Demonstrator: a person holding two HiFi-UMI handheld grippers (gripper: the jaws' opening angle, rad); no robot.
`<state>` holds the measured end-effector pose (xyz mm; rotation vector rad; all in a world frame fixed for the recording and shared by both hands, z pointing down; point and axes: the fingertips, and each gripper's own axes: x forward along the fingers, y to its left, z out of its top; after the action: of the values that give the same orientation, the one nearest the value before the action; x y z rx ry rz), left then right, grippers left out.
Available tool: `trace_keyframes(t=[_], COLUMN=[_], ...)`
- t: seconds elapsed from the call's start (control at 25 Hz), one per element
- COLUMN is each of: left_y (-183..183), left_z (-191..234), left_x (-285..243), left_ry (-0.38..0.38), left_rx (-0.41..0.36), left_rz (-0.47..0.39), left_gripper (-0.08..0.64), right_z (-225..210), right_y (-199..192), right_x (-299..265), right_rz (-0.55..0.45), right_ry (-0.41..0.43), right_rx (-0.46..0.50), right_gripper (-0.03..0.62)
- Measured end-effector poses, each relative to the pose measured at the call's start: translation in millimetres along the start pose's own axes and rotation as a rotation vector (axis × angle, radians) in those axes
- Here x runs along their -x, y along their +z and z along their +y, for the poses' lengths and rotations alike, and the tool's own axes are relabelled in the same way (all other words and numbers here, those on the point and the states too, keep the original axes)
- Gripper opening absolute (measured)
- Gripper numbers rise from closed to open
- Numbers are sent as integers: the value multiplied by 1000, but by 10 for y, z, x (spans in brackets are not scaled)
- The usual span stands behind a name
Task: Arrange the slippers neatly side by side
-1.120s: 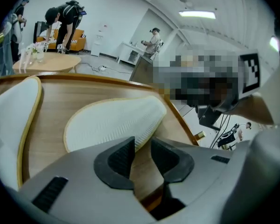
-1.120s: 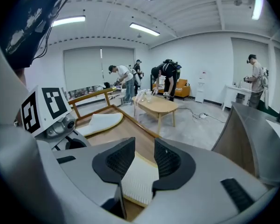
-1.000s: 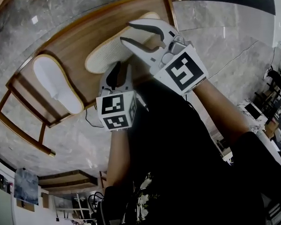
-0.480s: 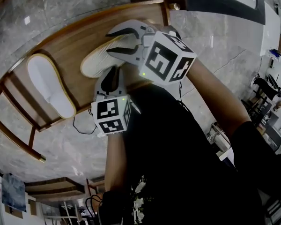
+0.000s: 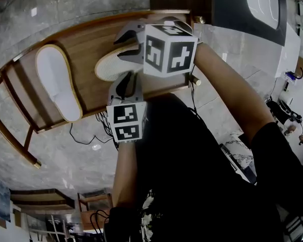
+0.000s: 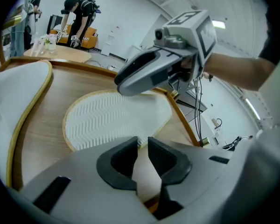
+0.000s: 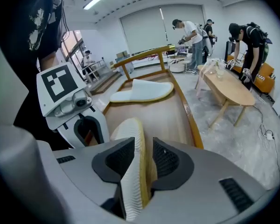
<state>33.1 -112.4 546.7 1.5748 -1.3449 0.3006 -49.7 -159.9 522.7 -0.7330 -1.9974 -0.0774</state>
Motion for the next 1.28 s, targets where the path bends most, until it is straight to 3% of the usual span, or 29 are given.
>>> trace_keyframes(t=[0.36, 0.72, 0.88, 1.12, 1.28], left_y=[-17, -48, -66, 29, 137], left_z=[30, 13, 55, 307, 509], left_x=[1, 34, 89, 203, 248], left_ry=[14, 11, 18, 55, 67], left_rx=[-9, -22, -17, -17, -36], left_rz=[-11, -9, -11, -25, -34], left_gripper=[63, 63, 73, 89, 99], right_z=[71, 190, 278, 421, 445], right_y=[-91, 4, 13, 76, 52], right_x=[-136, 71, 207, 391, 426], right_rz=[38, 5, -35, -229, -283], right_ry=[35, -24, -49, -74, -137], right_rx=[-74, -144, -232, -504, -584], right_gripper=[89, 47, 31, 18, 18])
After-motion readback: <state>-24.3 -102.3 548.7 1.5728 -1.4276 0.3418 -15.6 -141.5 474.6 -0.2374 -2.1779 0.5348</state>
